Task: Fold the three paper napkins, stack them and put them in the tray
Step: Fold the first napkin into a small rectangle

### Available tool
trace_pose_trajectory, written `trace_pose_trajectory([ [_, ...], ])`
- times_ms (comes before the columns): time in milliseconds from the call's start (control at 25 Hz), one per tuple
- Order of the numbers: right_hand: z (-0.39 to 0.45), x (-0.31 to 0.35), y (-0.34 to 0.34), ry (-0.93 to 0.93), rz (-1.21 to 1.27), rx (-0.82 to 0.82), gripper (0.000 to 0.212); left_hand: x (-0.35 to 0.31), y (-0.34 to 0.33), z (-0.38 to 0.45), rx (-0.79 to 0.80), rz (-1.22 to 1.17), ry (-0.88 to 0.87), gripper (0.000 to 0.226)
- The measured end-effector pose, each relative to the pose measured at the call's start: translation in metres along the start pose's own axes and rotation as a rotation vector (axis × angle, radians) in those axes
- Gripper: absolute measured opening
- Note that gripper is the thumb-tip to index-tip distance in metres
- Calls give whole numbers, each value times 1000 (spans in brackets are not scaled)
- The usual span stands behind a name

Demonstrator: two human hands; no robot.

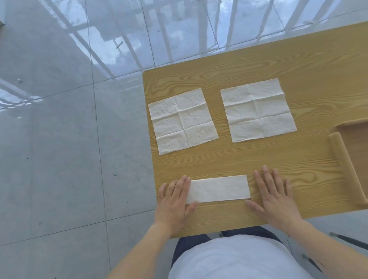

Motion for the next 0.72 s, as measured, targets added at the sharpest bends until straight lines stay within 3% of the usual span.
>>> trace_pose_trajectory([
  [120,-2,-23,11,-52,27,19,95,4,20,7,-60,7,54,58],
  [720,8,-43,26,-23,31,95,106,1,29,29,187,-209,343,26],
])
Point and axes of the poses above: each hand's wrist, its own z-axis towards the middle knuckle, its own y-axis out of the back of the hand, x = y × z, the point moved 7 cm from there along z, towards the middle knuckle, and after that the axes turned 14 degrees about z, right-handed, at the moved point
